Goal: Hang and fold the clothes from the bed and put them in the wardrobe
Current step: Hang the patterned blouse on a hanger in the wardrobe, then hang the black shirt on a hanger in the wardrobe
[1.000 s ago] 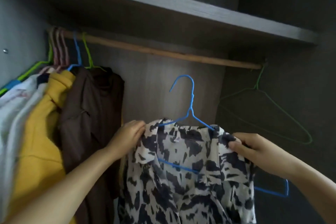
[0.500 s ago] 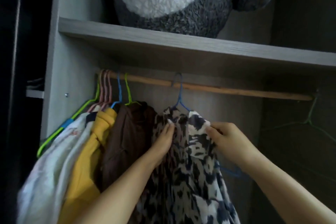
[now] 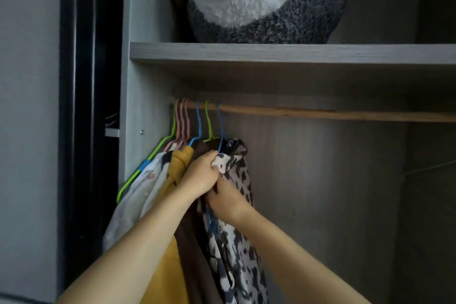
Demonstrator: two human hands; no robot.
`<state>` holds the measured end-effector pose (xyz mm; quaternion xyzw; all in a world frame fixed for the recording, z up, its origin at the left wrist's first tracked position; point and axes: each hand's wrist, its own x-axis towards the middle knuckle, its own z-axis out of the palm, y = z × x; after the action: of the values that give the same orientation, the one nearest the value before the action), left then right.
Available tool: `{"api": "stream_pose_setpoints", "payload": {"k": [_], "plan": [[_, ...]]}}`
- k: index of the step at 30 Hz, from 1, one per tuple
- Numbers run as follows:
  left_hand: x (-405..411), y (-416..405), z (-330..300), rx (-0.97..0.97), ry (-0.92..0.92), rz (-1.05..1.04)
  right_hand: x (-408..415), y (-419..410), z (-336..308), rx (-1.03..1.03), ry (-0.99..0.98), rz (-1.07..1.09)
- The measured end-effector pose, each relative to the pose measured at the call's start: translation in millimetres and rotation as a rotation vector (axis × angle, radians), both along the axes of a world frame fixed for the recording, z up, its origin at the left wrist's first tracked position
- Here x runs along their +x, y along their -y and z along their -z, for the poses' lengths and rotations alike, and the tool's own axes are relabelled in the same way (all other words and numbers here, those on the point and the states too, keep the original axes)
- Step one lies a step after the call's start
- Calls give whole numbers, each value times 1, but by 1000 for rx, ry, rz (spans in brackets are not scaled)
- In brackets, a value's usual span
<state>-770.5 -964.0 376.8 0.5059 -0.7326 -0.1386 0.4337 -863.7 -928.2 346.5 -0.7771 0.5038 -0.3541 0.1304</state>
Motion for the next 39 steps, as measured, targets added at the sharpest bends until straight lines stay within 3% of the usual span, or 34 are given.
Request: {"api": "stream_pose_setpoints", "payload": {"k": [4,8,12,16,21,26,29,34,39], "plan": [[-2,-7,18,-54,180,-117,-37,-13,29,60,40,-10],[-47,-33,41,-377,549,-200,-114,-49,55,-69,87,244],[-135,-74,69,-431,497,97,-206,-115,77,-101,30,535],[-235,-148,111,-370,299,566,-290,-216,108,-109,-46,808],[-354,-272,180,-386,364,986,-379,-371,172,-23,-120,1066],[-466,-383,258,-207,466,1257,-457,-529,266,487,-248,1295],[-528,-436,300,-54,566,1302,-491,-614,309,723,-165,1318],[-598,-490,353,187,665,1287,-537,-701,350,870,-47,1354],[-650,-499,392,334,711,1235,-594,-709,371,928,28,1328]]}}
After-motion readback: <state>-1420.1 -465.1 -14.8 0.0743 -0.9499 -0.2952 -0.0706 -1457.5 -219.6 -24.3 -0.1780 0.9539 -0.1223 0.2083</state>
